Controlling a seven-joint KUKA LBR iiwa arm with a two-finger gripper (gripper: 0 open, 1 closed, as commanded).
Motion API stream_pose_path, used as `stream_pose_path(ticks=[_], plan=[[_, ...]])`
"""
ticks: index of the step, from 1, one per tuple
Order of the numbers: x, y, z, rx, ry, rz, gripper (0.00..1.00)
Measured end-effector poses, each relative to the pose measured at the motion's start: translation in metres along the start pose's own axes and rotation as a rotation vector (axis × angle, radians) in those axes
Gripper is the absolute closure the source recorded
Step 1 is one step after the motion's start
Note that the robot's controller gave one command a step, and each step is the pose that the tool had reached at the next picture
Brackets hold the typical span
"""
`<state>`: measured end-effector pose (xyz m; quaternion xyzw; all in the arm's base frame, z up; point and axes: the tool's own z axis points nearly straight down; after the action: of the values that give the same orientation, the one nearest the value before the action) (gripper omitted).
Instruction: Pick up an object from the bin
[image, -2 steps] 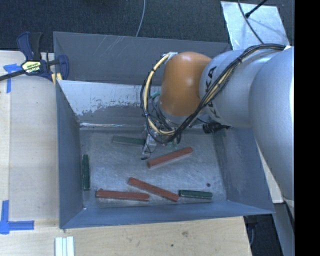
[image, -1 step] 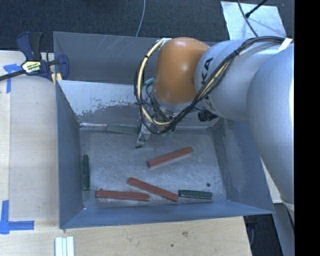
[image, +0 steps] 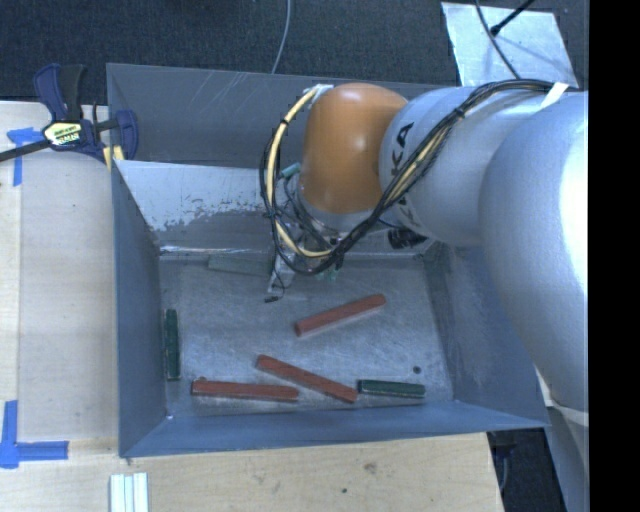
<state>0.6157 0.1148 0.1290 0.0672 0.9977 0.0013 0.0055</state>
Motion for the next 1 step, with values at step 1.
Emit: stream_pose_path(ticks=[1], plan=[[0.021, -0.0114, -0.059, 0.004, 0.014, -0.167, 1.0]])
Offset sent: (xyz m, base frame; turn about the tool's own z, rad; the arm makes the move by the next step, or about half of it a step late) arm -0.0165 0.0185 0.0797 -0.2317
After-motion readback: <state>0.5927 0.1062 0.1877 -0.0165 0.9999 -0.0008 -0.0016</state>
